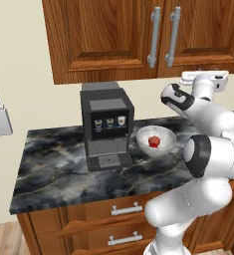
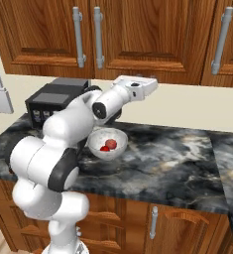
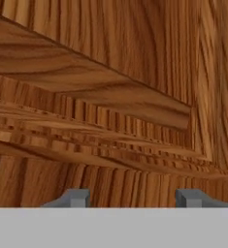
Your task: Open the cabinet. Pick the apple and peach from the cabinet and place them into the bowl. Then close the cabinet.
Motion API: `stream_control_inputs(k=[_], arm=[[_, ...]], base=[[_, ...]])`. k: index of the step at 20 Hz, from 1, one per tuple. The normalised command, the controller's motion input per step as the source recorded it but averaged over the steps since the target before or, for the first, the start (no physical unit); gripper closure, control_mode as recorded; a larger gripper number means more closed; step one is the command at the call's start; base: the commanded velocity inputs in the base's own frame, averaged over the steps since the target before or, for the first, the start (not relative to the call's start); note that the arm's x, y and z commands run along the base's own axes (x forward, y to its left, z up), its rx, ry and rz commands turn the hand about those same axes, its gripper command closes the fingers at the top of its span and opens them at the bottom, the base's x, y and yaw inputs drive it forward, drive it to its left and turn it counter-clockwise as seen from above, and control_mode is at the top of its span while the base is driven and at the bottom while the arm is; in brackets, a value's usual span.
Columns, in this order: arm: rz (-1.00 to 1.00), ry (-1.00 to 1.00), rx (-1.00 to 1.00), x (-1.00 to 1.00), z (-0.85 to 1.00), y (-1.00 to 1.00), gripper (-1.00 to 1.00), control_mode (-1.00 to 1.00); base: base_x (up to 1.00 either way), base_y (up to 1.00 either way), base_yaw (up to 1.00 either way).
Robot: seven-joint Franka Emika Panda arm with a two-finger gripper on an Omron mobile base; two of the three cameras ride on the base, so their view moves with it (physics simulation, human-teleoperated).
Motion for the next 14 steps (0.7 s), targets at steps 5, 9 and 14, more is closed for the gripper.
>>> stream_control_inputs(k=[5,9,14], arm=[[-0.01,0.05,-0.04,0.08,0.18,0.29,-1.00,-1.00],[0.00,0.01,0.00,0.09,0.64,0.61,-1.00,-1.00],[0.00,0.06,0.01,0.17,0.66,0.94,-1.00,-1.00]], base=[[0.00,0.00,0.00],[0.00,0.00,0.00],[0.00,0.00,0.00]])
